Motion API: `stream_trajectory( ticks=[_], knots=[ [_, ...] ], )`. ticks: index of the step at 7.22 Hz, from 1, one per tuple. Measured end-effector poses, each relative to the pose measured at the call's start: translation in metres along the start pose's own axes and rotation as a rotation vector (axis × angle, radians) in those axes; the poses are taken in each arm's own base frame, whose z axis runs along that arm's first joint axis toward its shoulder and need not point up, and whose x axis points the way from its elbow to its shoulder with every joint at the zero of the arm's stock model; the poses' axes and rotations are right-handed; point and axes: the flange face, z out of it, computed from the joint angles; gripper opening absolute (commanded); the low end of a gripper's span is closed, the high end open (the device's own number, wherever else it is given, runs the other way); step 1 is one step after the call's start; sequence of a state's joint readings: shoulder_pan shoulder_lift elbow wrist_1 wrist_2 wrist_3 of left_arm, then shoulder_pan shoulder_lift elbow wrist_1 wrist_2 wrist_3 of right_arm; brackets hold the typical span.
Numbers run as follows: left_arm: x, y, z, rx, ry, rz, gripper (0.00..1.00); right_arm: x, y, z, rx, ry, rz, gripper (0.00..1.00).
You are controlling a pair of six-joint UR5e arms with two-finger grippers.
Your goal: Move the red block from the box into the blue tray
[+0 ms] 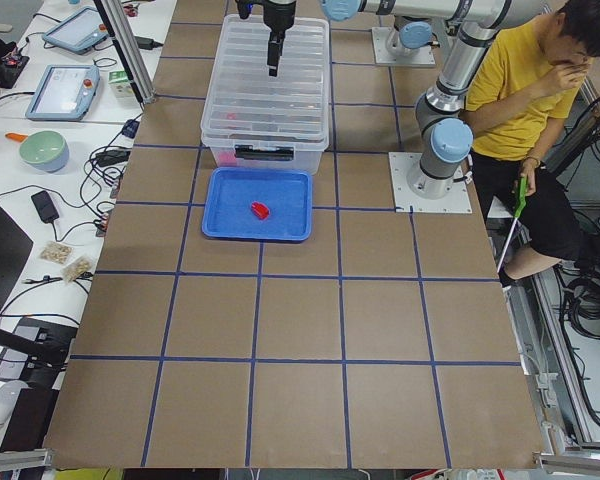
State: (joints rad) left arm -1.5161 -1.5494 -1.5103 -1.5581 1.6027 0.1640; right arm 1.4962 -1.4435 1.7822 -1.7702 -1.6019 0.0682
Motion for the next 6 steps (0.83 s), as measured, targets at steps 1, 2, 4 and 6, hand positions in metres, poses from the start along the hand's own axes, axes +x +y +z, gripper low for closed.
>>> stream_trajectory(
  ticks=[1, 2, 4, 6],
  knots=[
    [0.000, 0.000, 0.000, 0.001, 0.006, -0.001, 1.00, 0.000, -0.001, -0.003, 0.007, 0.000, 0.000, 1.00],
    [0.001, 0.000, -0.001, 0.003, 0.016, -0.001, 1.00, 0.000, -0.004, -0.017, 0.035, -0.001, -0.001, 1.00],
    [0.002, 0.000, -0.001, 0.004, 0.025, -0.002, 1.00, 0.002, -0.011, -0.082, 0.112, 0.000, -0.001, 1.00],
    [0.002, 0.000, 0.000, 0.002, 0.025, -0.002, 1.00, 0.003, 0.001, -0.148, 0.080, -0.003, -0.001, 1.00]
  ],
)
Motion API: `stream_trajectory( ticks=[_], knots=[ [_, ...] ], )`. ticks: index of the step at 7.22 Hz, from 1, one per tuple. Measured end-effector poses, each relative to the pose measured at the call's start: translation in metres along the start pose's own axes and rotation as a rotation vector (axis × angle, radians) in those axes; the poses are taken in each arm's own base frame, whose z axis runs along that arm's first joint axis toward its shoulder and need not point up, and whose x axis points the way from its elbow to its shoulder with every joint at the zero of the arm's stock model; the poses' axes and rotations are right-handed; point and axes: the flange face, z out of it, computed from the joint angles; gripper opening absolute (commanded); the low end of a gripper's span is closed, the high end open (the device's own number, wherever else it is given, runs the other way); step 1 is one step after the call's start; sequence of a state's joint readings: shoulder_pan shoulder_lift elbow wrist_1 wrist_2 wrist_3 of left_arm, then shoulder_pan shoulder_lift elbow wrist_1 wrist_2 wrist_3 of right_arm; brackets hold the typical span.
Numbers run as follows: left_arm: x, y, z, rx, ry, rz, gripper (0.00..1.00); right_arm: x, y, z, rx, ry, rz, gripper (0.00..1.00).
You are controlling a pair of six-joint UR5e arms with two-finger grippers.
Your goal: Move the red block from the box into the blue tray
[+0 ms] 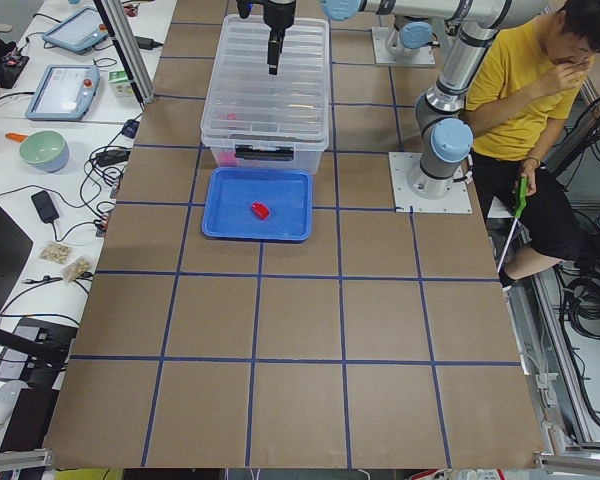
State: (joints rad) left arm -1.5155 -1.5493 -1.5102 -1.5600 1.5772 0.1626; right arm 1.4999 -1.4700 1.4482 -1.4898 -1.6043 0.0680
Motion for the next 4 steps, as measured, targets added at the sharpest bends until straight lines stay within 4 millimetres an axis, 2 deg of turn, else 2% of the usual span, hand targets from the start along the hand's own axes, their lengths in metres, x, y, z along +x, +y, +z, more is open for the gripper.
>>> stream_trajectory(
  ticks=[1, 2, 4],
  knots=[
    [0.000, 0.001, 0.002, -0.004, -0.001, 0.001, 1.00, -0.005, 0.010, -0.022, -0.001, -0.001, -0.011, 1.00],
    [0.001, 0.001, 0.003, -0.008, -0.002, 0.001, 1.00, -0.017, 0.020, -0.032, 0.001, 0.000, -0.033, 1.00],
    [0.000, 0.000, 0.003, -0.008, -0.002, 0.000, 1.00, -0.032, 0.032, -0.025, -0.021, 0.003, -0.067, 1.00]
  ],
)
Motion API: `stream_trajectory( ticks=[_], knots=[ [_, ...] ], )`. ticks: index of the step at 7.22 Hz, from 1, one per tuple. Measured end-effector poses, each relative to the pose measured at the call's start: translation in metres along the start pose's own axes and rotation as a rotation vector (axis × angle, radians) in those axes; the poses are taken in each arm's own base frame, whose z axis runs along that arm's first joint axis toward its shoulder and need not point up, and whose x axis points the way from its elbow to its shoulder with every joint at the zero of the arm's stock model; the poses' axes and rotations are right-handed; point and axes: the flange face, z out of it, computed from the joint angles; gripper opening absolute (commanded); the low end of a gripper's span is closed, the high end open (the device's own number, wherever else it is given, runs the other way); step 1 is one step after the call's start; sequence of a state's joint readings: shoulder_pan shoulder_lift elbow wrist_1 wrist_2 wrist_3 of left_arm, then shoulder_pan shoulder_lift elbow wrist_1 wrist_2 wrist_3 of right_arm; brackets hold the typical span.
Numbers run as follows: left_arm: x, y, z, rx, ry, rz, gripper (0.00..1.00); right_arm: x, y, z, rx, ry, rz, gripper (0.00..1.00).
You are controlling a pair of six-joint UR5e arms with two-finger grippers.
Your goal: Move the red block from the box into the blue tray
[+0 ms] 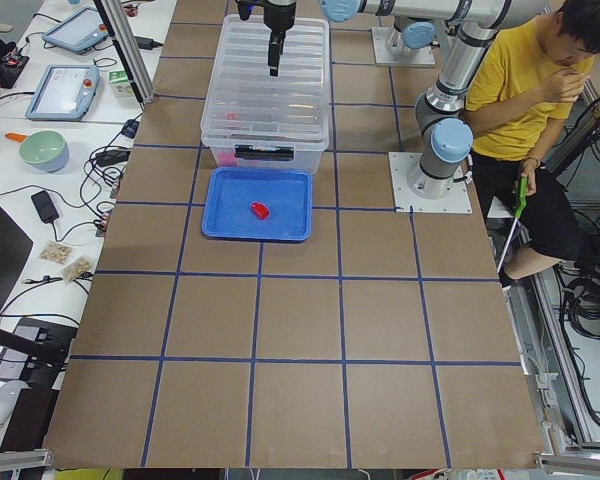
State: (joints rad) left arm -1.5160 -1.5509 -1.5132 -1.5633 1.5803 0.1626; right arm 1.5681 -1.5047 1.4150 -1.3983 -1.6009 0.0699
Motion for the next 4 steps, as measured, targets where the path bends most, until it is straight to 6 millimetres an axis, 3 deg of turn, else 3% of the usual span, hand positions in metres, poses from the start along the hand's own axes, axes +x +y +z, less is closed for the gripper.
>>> stream_trajectory(
  ticks=[4],
  knots=[
    [-0.001, -0.002, -0.003, 0.002, 0.002, -0.003, 1.00, 0.002, 0.003, 0.027, -0.040, 0.002, -0.007, 1.00]
  ],
)
